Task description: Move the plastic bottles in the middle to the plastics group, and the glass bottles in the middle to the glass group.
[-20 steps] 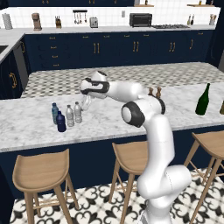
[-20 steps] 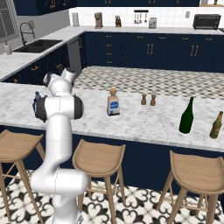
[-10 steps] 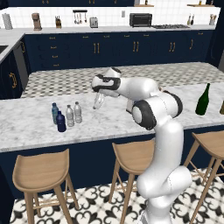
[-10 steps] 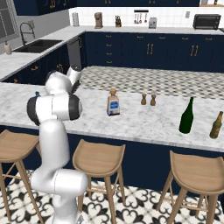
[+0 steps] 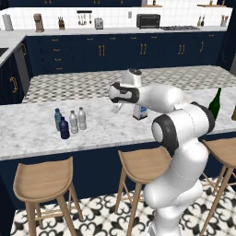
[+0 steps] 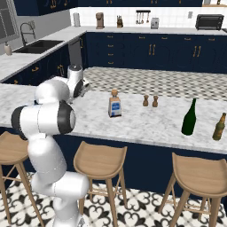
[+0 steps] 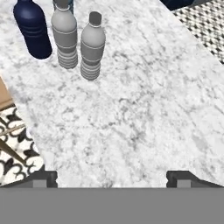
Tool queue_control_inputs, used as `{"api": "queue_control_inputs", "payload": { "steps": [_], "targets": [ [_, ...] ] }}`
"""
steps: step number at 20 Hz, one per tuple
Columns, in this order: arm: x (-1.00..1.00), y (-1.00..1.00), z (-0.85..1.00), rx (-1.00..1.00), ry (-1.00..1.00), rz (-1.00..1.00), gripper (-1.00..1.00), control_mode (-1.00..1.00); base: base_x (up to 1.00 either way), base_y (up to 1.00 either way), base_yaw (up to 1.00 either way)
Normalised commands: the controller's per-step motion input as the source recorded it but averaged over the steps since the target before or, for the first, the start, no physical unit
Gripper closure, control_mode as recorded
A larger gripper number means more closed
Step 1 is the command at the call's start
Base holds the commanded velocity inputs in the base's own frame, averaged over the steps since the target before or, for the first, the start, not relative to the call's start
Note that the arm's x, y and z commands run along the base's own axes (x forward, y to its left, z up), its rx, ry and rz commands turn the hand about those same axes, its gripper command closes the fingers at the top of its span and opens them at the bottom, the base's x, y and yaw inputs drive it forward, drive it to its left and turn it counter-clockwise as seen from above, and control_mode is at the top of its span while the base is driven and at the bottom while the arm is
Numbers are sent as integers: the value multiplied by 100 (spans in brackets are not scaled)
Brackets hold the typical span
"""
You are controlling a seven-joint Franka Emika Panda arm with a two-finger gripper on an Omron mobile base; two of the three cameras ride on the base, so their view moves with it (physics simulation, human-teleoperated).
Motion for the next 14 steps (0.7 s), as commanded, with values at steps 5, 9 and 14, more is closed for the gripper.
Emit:
{"api": "queue_control_inputs", "payload": {
  "steps": [5,9,14],
  "targets": [
    [1,-34,100,-8,6,-43,-100,-100,0,0,0],
    [36,-61,46,-4,24,-50,-100,-100,0,0,0],
    [31,-98,-1,17,6,-49,-100,-100,0,0,0]
  ]
}}
